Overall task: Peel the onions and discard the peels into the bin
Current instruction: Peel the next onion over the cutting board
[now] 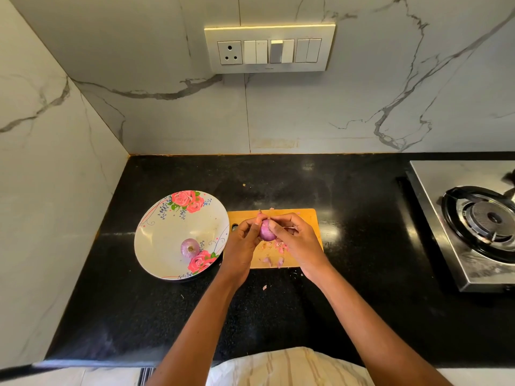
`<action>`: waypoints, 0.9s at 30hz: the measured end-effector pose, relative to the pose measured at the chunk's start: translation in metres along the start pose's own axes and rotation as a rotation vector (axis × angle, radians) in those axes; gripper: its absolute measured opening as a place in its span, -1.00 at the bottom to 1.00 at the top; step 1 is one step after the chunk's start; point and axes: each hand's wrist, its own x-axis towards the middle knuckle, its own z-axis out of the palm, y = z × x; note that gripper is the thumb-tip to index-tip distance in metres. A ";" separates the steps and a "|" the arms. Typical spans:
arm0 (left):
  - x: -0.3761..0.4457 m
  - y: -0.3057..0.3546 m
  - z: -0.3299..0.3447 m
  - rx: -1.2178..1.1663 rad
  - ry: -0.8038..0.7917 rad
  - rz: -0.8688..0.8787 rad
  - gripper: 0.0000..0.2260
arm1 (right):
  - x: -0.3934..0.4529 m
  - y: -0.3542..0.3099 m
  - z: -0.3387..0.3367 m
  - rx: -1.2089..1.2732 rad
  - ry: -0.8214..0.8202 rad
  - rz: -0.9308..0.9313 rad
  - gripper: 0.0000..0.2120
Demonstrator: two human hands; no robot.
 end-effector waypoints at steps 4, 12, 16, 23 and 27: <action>0.001 -0.003 0.001 -0.023 0.017 -0.033 -0.75 | 0.001 -0.001 -0.003 0.034 0.004 0.030 -0.88; 0.000 -0.002 0.002 -0.053 0.017 -0.051 -0.77 | 0.000 0.000 -0.008 -0.015 -0.061 -0.026 -0.80; 0.003 -0.006 -0.001 -0.066 0.026 -0.053 -0.77 | -0.003 -0.002 -0.008 -0.031 -0.103 -0.035 -0.79; 0.009 -0.014 -0.004 0.036 0.036 -0.027 -0.62 | -0.004 -0.002 -0.011 -0.326 -0.021 -0.213 -0.75; 0.009 -0.019 -0.007 0.040 0.033 -0.006 -0.57 | -0.003 -0.002 -0.013 -0.502 0.048 -0.325 -0.78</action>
